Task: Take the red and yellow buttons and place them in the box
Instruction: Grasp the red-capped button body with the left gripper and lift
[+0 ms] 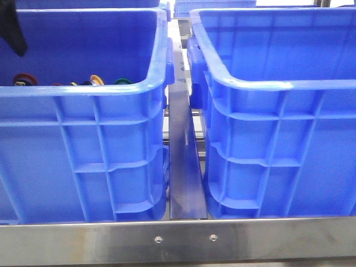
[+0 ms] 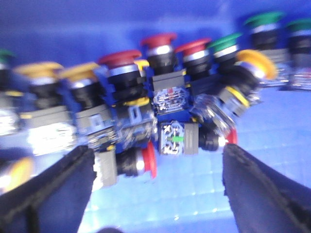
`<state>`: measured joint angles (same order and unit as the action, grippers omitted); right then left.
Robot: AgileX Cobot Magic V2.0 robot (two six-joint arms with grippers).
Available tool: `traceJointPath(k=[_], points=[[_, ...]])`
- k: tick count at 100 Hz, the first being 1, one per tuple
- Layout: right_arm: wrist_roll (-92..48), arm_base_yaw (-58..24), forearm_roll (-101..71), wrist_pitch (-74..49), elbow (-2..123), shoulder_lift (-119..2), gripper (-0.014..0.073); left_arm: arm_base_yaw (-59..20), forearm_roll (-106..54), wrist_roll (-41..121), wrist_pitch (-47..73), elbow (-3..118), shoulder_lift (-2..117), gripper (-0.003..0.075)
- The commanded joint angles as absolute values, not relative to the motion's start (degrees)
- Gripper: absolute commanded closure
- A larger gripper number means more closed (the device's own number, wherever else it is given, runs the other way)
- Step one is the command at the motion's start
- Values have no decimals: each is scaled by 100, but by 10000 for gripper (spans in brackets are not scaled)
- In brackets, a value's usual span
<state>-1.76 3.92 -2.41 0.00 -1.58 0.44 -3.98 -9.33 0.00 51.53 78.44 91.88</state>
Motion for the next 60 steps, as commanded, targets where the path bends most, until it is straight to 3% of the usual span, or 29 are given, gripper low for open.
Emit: traceJointPath(k=[1,45,52,60], points=[[-169,406,-218,477,-189,173,662,-435,-959,-142,5295,8325,9335,206],[-169,406,-218,477,-189,173,662,-435,-712,-337,5795,8946,10344,210],[-169,406,-218,477,-189,173,662,-435,-712,-337,5749,8946,10344,252],[-169,406,-218,477,-189,173,662,-435,-712,-337,5735,8946,10344,364]])
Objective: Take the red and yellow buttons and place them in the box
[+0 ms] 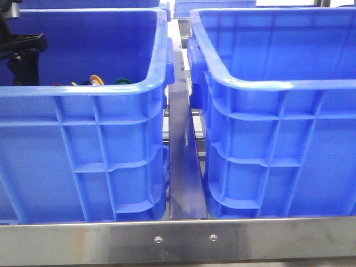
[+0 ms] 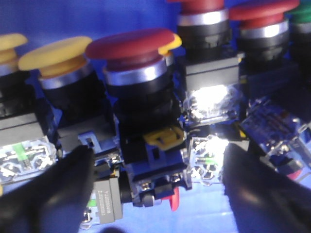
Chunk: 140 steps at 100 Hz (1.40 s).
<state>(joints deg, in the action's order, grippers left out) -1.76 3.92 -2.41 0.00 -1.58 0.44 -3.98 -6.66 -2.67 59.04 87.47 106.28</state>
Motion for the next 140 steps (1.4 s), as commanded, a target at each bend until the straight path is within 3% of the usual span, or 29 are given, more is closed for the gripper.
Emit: traceJointPath(k=[1,14,25,47,83,108,140], points=[[-169,406,-218,477,-189,173,662,-435,-712,-337,5735,8946,10344,375],[-169,406,-218,477,-189,173,662,-435,-712,-337,5735,8946,10344,570],[-169,406,-218,477,-189,173,662,-435,-712,-337,5661,8946,10344,641],[-169,406,-218,477,-189,173,662,-447,-712,-337,5291,8801,10015,641],[-169,406,-218,477,-189,173,662,-765,-733,-179,4277,7611,8436,641],[-169,406,-218,477,-189,173,662,-1700,-1008,239,3827,7138,7769,641],[-169,406,-218,477,-189,173,662,-3207,-2374,2227,3809,7138,7647,641]])
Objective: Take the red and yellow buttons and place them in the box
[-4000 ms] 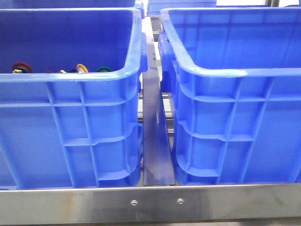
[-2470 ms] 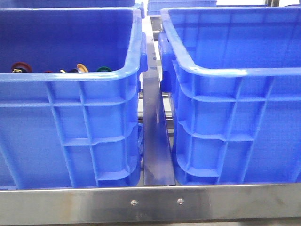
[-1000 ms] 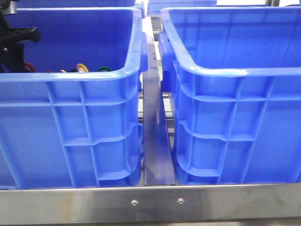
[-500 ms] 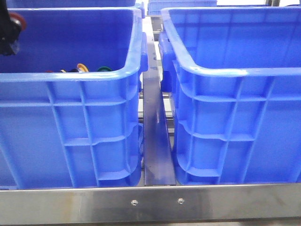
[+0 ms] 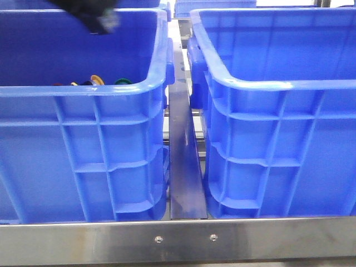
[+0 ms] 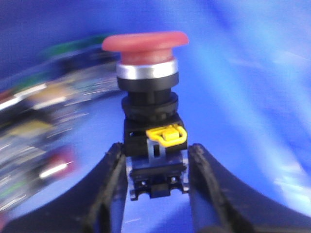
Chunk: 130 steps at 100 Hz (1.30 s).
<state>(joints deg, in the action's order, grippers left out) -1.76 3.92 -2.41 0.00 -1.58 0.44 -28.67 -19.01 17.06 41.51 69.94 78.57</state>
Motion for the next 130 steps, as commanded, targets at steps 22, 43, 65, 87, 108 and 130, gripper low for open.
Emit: traceJointPath(k=[22,43,65,87,108,130], points=[[-169,406,-218,477,-189,173,662,-3940,-2595,2881,3836,7138,7659,643],[-169,406,-218,477,-189,173,662,-4217,-2595,3017,4009,7138,7659,661],[-169,406,-223,564,-189,173,662,-4228,-2595,3017,4021,7138,7659,662],[-169,393,-323,892,-76,173,662,-4228,-2595,3017,3972,7138,7659,662],[-169,393,-715,-375,874,114,662,-4228,-2595,3017,3982,7138,7659,662],[-169,393,-731,-2107,1802,-559,662,-4228,-2595,3017,3947,7138,7659,662]])
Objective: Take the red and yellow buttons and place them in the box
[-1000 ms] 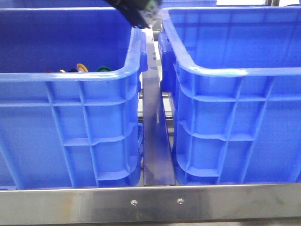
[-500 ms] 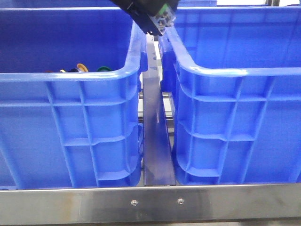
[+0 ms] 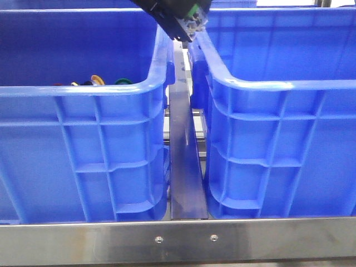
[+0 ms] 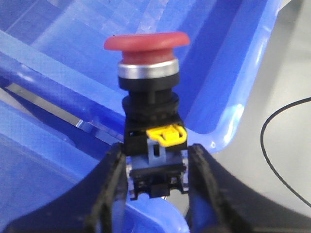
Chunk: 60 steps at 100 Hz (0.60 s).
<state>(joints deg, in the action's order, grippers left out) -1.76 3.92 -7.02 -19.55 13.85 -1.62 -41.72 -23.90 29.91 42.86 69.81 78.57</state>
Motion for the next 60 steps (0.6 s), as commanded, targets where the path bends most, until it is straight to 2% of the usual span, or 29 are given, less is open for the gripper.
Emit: traceJointPath(k=[1,24,33,40,55,60], points=[[-169,393,-731,-2123,1823,-624,662,-4228,-2595,3017,3947,7138,7659,662],[-169,393,-731,-2443,2597,-1780,657,-4228,-2595,3017,3947,7138,7659,662],[-169,393,-731,-2681,2967,-2318,596,-4228,-2595,3017,3947,7138,7659,662],[-169,393,-743,-2891,3244,-2733,467,-4228,-2595,3017,3947,7138,7659,662],[-169,393,-949,-3089,3748,-3404,19,-4228,-2595,3017,3947,7138,7659,662],[-169,393,-1166,-3127,3904,-3568,-78,-4228,-2595,3017,3947,7138,7659,662]])
